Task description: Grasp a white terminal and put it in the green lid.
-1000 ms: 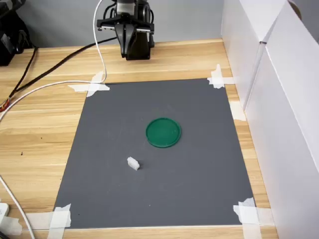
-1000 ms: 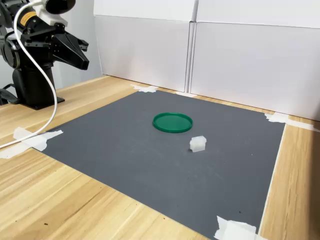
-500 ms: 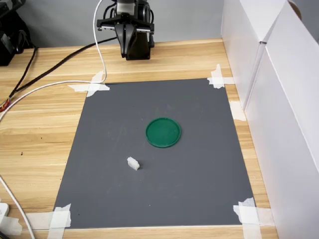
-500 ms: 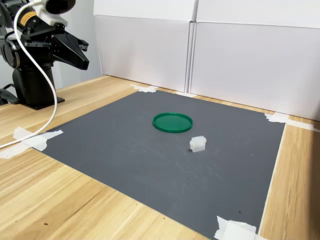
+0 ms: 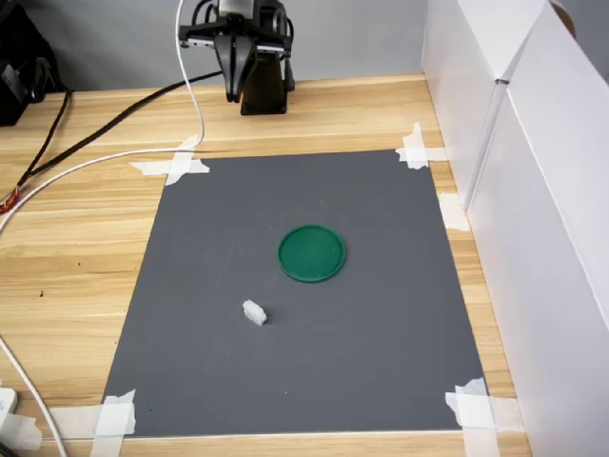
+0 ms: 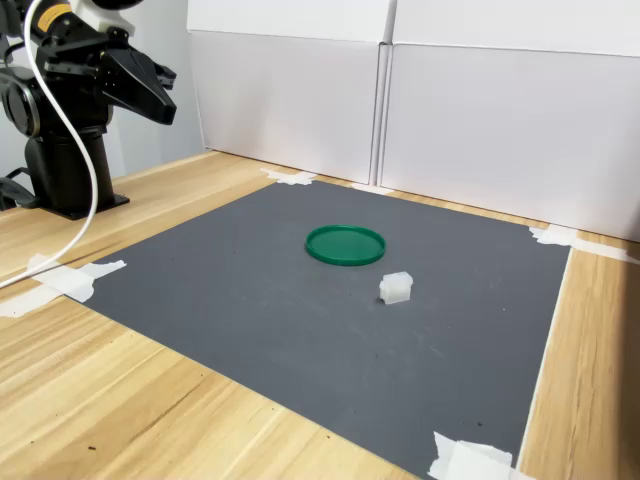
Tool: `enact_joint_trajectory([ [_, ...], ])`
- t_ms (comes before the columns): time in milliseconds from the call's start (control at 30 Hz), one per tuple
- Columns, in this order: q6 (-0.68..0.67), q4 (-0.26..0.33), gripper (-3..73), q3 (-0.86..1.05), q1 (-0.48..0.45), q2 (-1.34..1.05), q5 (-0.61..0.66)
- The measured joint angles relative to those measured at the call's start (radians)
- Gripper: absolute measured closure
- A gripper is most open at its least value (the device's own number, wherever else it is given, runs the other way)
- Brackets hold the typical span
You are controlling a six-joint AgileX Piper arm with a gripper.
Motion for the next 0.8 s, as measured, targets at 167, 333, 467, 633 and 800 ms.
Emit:
enact_joint_trajectory([
  [167, 0.000, -0.010, 71.1, -0.095, 0.000, 0.177, 0.000],
  [333, 0.000, -0.060, 71.1, -0.204, 0.000, 0.376, -0.001],
  [467, 0.000, -0.101, 71.1, -0.299, 0.000, 0.523, 0.001],
  [633, 0.000, -0.112, 71.1, -0.431, 0.000, 0.679, 0.041],
  [800, 0.000, -0.113, 71.2, -0.584, 0.000, 0.819, 0.117],
])
